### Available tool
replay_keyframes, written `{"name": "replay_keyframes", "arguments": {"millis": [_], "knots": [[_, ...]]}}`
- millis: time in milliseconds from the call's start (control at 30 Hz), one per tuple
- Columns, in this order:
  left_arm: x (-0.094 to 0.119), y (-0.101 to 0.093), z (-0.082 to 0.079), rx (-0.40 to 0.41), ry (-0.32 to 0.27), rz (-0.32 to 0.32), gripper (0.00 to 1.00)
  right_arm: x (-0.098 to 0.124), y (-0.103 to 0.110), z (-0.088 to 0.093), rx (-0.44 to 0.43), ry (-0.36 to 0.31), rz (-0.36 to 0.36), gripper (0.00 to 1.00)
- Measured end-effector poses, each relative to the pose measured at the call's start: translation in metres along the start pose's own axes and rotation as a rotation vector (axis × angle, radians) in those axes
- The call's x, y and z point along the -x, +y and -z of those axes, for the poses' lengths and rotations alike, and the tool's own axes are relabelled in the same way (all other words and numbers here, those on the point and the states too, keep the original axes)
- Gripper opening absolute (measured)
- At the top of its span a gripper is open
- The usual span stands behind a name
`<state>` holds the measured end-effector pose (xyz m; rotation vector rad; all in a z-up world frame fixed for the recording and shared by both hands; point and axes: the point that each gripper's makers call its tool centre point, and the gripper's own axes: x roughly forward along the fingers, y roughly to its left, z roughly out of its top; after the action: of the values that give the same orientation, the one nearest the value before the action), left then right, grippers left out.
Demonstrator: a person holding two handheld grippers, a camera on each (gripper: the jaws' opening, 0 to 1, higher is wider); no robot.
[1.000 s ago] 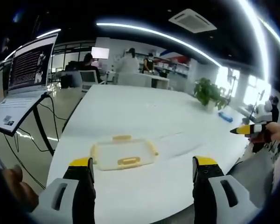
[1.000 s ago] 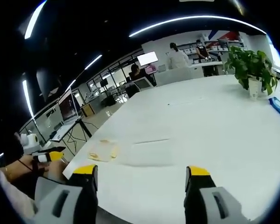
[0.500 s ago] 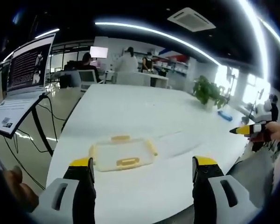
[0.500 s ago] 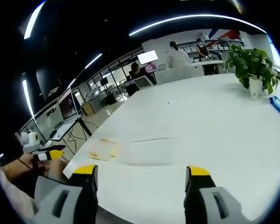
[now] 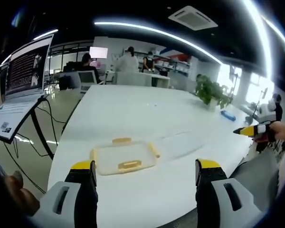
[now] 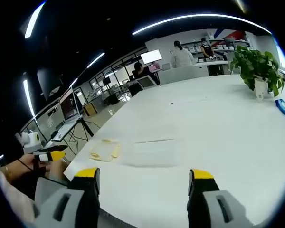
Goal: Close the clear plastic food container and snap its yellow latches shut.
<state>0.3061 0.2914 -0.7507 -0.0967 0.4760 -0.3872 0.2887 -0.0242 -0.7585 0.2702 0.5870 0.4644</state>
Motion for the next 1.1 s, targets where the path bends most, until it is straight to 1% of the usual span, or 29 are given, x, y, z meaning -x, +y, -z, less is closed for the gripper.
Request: {"name": "replay_keyframes", "arguments": {"millis": [267, 567, 867, 1000, 1100], "knots": [[-0.004, 0.005, 0.002, -0.017, 0.02, 0.005, 0.85, -0.006, 0.003, -0.002, 0.019, 0.014, -0.01, 0.76], [-0.012, 0.016, 0.007, -0.084, 0.076, 0.016, 0.85, -0.018, 0.008, -0.007, 0.093, 0.051, -0.044, 0.76], [-0.024, 0.033, 0.011, -0.193, 0.157, 0.041, 0.84, -0.042, 0.023, -0.022, 0.18, 0.081, -0.107, 0.76], [-0.029, 0.041, 0.018, -0.22, 0.206, 0.046, 0.84, -0.053, 0.03, -0.026, 0.232, 0.105, -0.138, 0.76], [-0.034, 0.047, 0.019, -0.224, 0.216, 0.042, 0.84, -0.059, 0.032, -0.03, 0.265, 0.115, -0.146, 0.76]]}}
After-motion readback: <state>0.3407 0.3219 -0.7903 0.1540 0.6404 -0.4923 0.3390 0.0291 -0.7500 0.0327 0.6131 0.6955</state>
